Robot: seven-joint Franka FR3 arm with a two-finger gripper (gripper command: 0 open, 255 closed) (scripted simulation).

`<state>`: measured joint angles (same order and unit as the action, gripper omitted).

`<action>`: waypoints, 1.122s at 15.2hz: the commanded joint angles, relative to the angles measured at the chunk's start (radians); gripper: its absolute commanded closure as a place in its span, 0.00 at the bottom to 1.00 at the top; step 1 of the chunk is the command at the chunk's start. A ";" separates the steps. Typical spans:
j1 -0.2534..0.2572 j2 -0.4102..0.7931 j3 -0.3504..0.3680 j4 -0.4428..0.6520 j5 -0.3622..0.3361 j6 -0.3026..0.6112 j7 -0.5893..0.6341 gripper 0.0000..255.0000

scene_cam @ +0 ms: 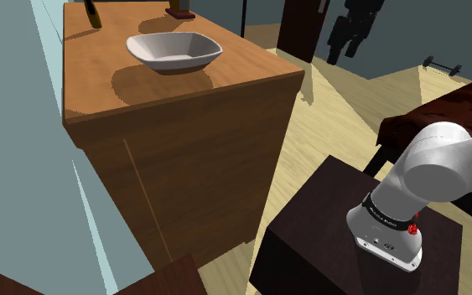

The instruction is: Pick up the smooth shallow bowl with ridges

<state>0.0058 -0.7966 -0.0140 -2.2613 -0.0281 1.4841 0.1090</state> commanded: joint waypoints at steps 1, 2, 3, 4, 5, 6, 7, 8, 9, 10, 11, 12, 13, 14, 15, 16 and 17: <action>0.000 0.000 0.000 0.000 0.000 0.000 0.000 0.00; 0.003 0.029 0.008 0.017 0.020 0.012 0.019 0.00; 0.007 0.058 0.016 0.036 0.040 0.023 0.038 0.00; 0.010 0.087 0.023 0.056 0.059 0.034 0.056 0.00; 0.013 0.117 0.030 0.076 0.078 0.045 0.073 0.00; 0.017 0.147 0.037 0.098 0.095 0.056 0.091 0.00; 0.020 0.177 0.043 0.120 0.113 0.066 0.108 0.00; 0.023 0.207 0.049 0.144 0.130 0.075 0.124 0.00; 0.026 0.238 0.055 0.169 0.146 0.084 0.140 0.00; 0.028 0.269 0.061 0.194 0.162 0.093 0.156 0.00; 0.031 0.300 0.066 0.221 0.177 0.101 0.172 0.00; 0.034 0.331 0.071 0.249 0.192 0.108 0.187 0.00; 0.036 0.363 0.076 0.278 0.206 0.115 0.202 0.00; 0.039 0.394 0.080 0.309 0.220 0.121 0.217 0.00; 0.042 0.426 0.085 0.340 0.233 0.127 0.232 0.00; 0.044 0.459 0.088 0.373 0.246 0.132 0.246 0.00; 0.047 0.491 0.092 0.406 0.258 0.136 0.261 0.00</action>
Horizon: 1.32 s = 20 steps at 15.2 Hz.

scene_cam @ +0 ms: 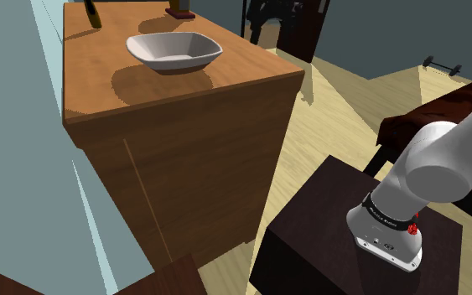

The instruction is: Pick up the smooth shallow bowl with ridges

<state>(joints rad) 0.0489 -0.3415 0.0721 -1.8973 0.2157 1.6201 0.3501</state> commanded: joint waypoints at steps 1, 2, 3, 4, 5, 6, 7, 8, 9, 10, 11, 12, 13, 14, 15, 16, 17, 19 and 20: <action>0.006 0.069 0.010 0.078 0.026 0.003 0.034 0.00; 0.009 0.102 0.013 0.114 0.038 0.006 0.049 0.00; 0.011 0.136 0.016 0.152 0.049 0.008 0.063 0.00; 0.014 0.170 0.019 0.192 0.059 0.009 0.078 0.00; 0.016 0.205 0.022 0.233 0.070 0.009 0.092 0.00; 0.018 0.240 0.025 0.276 0.080 0.009 0.107 0.00; 0.021 0.276 0.027 0.321 0.089 0.007 0.122 0.00; 0.023 0.313 0.029 0.368 0.098 0.004 0.137 0.00; 0.026 0.351 0.032 0.418 0.107 0.000 0.153 0.00; 0.028 0.389 0.034 0.468 0.115 -0.005 0.168 0.00; 0.028 0.383 0.034 0.447 0.116 0.009 0.163 0.00; 0.028 0.378 0.034 0.427 0.116 0.024 0.159 0.00; 0.028 0.373 0.034 0.407 0.117 0.038 0.154 0.00; 0.029 0.368 0.034 0.388 0.118 0.052 0.150 0.00; 0.029 0.364 0.035 0.369 0.119 0.065 0.145 0.00; 0.029 0.360 0.035 0.351 0.120 0.079 0.141 0.00; 0.029 0.356 0.035 0.333 0.121 0.093 0.136 0.00; 0.029 0.354 0.035 0.322 0.122 0.101 0.134 0.00; 0.029 0.354 0.035 0.323 0.122 0.101 0.134 0.00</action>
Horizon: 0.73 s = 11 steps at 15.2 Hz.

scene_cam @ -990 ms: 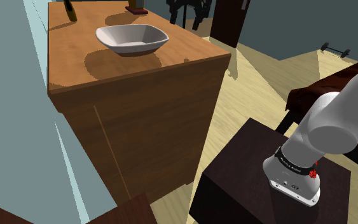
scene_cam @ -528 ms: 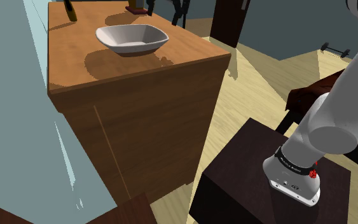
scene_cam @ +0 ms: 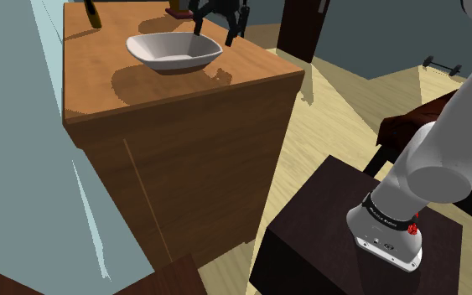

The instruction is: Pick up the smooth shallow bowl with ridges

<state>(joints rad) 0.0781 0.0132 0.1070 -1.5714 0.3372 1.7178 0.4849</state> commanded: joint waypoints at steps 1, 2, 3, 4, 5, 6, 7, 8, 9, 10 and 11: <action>0.000 -0.001 0.000 -0.005 0.000 0.004 -0.001 1.00; 0.000 -0.001 0.000 -0.005 0.000 0.004 -0.001 1.00; 0.000 -0.001 0.000 -0.005 0.000 0.004 -0.001 1.00; 0.000 -0.001 0.000 -0.004 0.000 0.004 -0.001 1.00; 0.000 -0.001 0.000 -0.005 0.000 0.004 -0.001 1.00; 0.000 -0.001 0.000 -0.005 0.000 0.004 -0.001 1.00; 0.000 -0.001 0.000 -0.005 0.000 0.004 -0.001 1.00; 0.000 -0.001 0.000 -0.005 0.000 0.004 -0.001 1.00; 0.000 -0.001 0.000 -0.005 0.000 0.004 -0.001 1.00; 0.000 -0.001 0.000 -0.003 0.000 0.003 -0.001 1.00; 0.000 0.003 0.000 0.014 -0.001 -0.011 0.003 1.00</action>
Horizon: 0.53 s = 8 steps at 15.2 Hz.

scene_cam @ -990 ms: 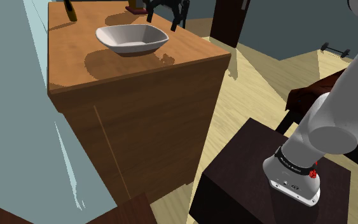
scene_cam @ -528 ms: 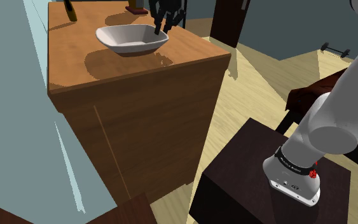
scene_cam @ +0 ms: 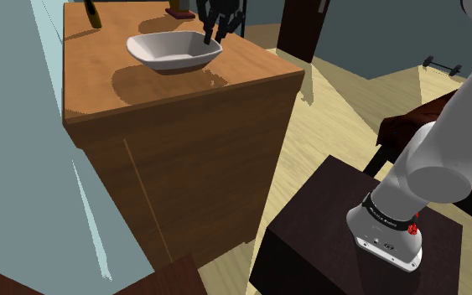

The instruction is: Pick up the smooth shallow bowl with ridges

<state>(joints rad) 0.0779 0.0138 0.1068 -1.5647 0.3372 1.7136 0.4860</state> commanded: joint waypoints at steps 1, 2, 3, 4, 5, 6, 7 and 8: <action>0.000 0.006 0.000 0.026 -0.002 -0.020 0.007 1.00; 0.000 0.010 0.000 0.044 -0.003 -0.034 0.011 1.00; -0.001 0.015 0.000 0.064 -0.004 -0.048 0.016 1.00; -0.001 0.020 -0.001 0.083 -0.005 -0.062 0.020 1.00; -0.001 0.025 -0.001 0.103 -0.005 -0.076 0.025 1.00; -0.001 0.030 -0.001 0.123 -0.006 -0.090 0.029 1.00; -0.001 0.036 -0.001 0.145 -0.007 -0.105 0.034 1.00; -0.001 0.042 -0.001 0.166 -0.008 -0.119 0.039 1.00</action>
<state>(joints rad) 0.0755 0.0546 0.1049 -1.4127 0.3305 1.6059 0.5179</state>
